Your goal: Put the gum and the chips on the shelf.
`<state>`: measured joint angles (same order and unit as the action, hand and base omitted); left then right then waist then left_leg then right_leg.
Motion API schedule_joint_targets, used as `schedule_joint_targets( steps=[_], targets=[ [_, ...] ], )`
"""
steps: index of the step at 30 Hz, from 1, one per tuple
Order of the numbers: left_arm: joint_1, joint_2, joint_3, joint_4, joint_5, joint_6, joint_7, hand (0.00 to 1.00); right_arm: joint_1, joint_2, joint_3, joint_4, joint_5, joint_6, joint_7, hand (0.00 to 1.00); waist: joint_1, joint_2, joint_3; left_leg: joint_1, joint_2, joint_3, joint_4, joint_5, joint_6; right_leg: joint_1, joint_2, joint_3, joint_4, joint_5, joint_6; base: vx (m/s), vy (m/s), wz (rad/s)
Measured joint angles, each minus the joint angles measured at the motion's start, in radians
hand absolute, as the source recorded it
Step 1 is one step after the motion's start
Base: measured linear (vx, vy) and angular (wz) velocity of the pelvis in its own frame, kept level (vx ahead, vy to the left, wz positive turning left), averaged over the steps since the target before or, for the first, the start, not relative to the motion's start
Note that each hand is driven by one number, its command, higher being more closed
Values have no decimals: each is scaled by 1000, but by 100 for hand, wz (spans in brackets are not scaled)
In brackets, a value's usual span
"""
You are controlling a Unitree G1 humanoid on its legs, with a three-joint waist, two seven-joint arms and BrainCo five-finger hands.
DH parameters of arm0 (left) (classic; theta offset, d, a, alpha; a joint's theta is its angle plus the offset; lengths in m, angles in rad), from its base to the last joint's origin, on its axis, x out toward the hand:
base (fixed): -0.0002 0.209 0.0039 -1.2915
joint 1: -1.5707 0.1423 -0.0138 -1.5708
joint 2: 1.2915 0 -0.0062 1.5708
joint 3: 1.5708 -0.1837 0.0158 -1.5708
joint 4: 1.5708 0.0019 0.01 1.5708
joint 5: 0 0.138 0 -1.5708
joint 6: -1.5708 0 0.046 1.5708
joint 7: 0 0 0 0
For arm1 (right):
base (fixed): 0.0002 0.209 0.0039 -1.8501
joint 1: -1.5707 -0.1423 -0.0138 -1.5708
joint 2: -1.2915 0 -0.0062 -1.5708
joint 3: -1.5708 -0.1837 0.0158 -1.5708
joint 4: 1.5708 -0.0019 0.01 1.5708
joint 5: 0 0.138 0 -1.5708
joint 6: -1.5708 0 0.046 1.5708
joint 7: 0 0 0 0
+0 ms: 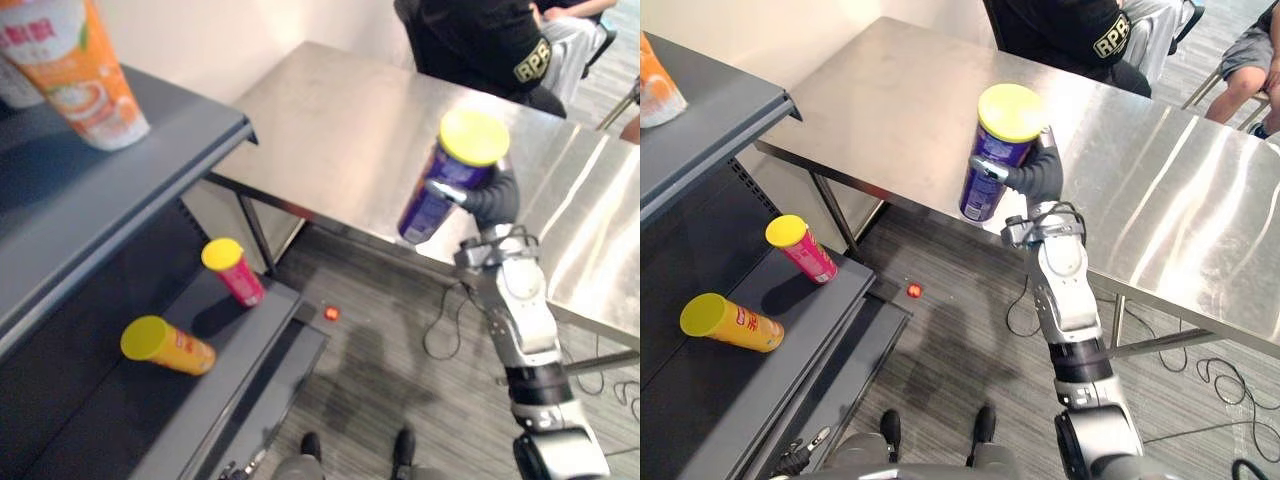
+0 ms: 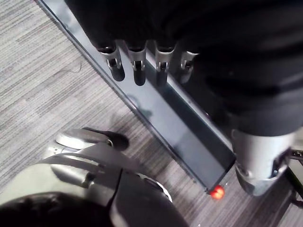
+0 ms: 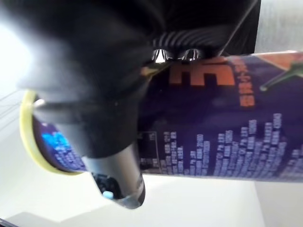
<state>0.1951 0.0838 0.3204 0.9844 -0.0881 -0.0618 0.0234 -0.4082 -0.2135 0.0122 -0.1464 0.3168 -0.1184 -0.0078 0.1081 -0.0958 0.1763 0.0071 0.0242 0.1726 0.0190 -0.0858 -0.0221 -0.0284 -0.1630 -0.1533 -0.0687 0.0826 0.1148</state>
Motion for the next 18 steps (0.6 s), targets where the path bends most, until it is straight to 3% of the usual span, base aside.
schedule_joint_targets(
  steps=[4, 11, 14, 16, 18],
  targets=[
    [9, 2, 1, 9, 25, 1, 0, 0, 64, 0, -14, -61, 10, -24, 13, 100, -24, 2, -22, 2, -2, -18, 0, 2, -2, 11, -3, -11, 0, -1, 1, -51, -11, 10],
    [12, 0, 0, 12, 24, 9, -1, 0, 133, 0, -14, -94, 17, -26, 18, 100, -25, 11, -34, 3, 6, -28, 34, -2, -9, 13, -1, -18, 44, -20, 0, -40, -17, 5],
    [2, -2, 0, 14, -13, 17, -10, 0, 149, 7, 9, -92, 17, -25, 17, 100, -28, 35, -18, -83, 20, -104, 197, -61, -14, -9, -7, -74, 159, -85, -5, -74, -6, 51],
    [2, -3, 0, 13, -32, 20, -12, 0, 147, 26, 23, -92, 17, -25, 17, 100, -23, 41, -15, -103, 19, -137, 204, -58, -15, -13, -11, -106, 179, -98, -9, -110, -50, 81],
    [-2, -5, 0, 10, -66, 20, -21, 0, 125, 59, 57, -81, 17, -26, 14, 100, -22, 53, -8, -162, 4, -237, 174, -7, -29, -28, -20, -203, 193, -113, -28, -149, -104, 134]
  ],
)
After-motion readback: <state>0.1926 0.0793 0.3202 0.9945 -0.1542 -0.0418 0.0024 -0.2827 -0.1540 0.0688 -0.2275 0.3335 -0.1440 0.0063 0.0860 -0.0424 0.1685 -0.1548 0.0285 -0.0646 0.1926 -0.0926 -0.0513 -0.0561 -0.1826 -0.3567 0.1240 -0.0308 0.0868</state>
